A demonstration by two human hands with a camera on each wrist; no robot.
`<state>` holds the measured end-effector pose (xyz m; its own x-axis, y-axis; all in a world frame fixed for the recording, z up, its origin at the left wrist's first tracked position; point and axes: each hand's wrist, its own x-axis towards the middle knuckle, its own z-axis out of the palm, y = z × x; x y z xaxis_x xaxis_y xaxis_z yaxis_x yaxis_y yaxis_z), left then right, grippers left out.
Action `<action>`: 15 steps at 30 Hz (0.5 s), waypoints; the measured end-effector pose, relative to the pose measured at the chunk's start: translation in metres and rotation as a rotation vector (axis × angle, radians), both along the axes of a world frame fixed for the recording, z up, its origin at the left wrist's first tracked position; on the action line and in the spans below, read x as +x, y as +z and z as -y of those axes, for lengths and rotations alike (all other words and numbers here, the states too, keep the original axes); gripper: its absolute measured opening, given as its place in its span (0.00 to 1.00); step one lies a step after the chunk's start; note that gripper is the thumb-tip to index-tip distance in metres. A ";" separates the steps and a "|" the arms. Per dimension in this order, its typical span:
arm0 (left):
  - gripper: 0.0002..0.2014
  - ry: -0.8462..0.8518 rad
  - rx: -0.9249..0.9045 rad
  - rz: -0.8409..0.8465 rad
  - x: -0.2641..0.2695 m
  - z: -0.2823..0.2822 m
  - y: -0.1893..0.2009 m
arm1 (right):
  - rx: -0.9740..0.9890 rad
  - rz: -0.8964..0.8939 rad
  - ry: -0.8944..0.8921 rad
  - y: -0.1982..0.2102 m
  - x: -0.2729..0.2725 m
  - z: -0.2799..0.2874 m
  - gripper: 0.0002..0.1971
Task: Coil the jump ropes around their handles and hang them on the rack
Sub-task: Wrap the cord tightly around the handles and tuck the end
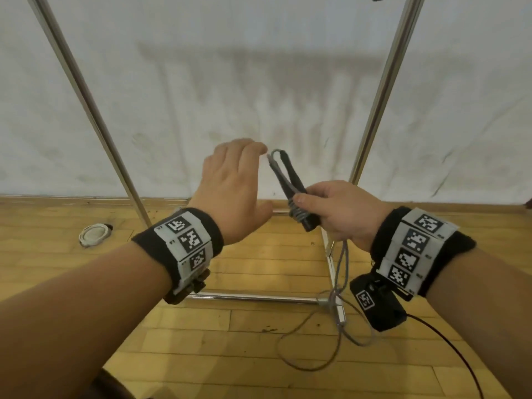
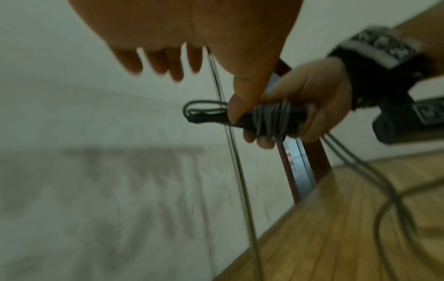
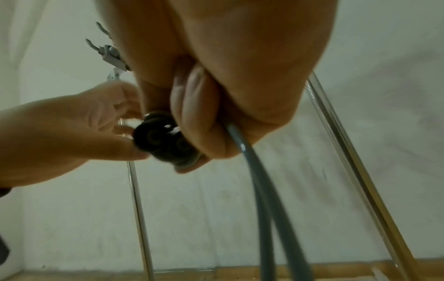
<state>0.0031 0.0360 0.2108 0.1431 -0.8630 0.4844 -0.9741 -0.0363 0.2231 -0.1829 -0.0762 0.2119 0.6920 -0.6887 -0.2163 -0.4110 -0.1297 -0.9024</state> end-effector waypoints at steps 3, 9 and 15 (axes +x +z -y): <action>0.36 -0.045 0.395 -0.372 -0.001 -0.001 -0.004 | -0.021 0.080 -0.120 -0.006 0.005 -0.002 0.18; 0.18 -0.168 0.554 -0.637 -0.007 0.003 -0.010 | -0.452 -0.142 -0.021 -0.008 0.017 -0.026 0.19; 0.16 -0.290 0.565 -1.132 -0.002 -0.002 -0.011 | -0.593 -0.201 0.087 0.006 0.016 -0.026 0.18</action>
